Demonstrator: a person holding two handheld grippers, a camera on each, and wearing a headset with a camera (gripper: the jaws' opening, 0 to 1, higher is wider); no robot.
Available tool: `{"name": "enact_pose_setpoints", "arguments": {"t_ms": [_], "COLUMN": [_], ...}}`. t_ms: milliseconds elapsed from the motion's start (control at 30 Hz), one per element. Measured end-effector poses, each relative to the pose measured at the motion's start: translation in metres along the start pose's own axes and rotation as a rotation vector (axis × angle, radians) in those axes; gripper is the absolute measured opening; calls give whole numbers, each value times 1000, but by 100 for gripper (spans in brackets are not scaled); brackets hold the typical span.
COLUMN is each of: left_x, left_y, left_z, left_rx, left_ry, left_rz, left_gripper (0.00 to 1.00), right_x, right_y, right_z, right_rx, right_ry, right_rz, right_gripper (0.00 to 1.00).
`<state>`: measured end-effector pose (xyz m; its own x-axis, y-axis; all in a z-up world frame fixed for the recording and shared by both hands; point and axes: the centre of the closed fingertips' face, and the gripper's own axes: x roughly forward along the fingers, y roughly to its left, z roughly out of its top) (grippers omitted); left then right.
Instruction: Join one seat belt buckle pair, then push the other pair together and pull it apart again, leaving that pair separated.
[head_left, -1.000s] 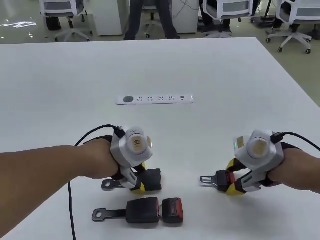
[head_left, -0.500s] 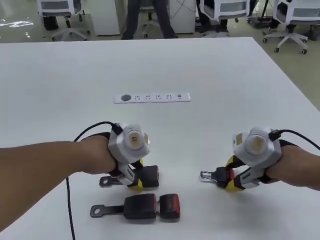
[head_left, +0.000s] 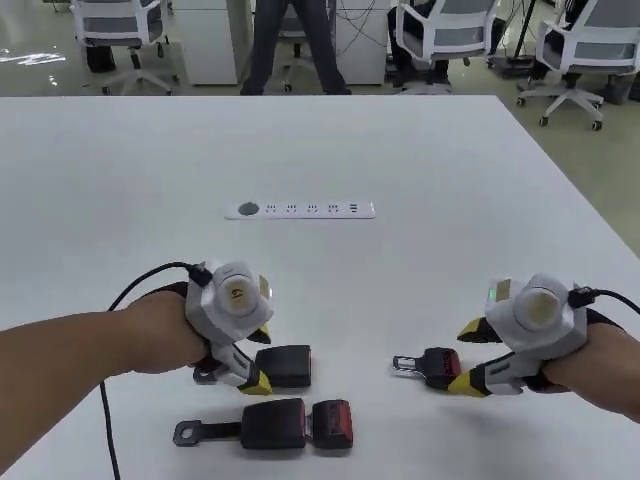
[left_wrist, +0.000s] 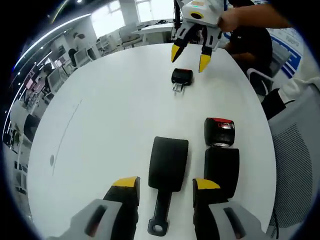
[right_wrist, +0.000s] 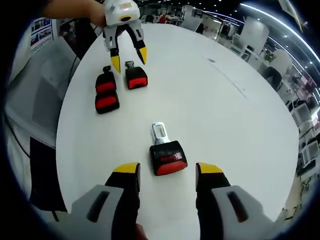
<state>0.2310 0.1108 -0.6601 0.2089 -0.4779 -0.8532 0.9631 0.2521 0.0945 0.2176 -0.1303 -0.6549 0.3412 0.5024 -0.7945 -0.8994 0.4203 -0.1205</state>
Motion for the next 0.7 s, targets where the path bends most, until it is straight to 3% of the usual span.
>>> {"name": "enact_pose_setpoints", "arguments": {"t_ms": [133, 233, 333, 467, 700], "left_x": [-22, -36, -50, -64, -91], "left_y": [5, -1, -12, -26, -42], "left_z": [-9, -11, -18, -43, -71], "left_rx": [-67, -112, -158, -217, -316], "left_ry": [-62, -114, -150, -158, -176], "left_rz": [72, 108, 131, 157, 213], "left_gripper": [46, 52, 58, 67, 80], "right_x": [-7, -17, -20, -28, -37], "right_y": [14, 21, 31, 44, 56], "right_z": [-5, -3, -4, -1, 0], "right_rx": [32, 63, 94, 119, 140], "right_ry": [-31, -65, -79, -98, -122], "right_rz": [-17, -51, -44, -40, -49], "right_gripper": [47, 56, 59, 61, 70]}}
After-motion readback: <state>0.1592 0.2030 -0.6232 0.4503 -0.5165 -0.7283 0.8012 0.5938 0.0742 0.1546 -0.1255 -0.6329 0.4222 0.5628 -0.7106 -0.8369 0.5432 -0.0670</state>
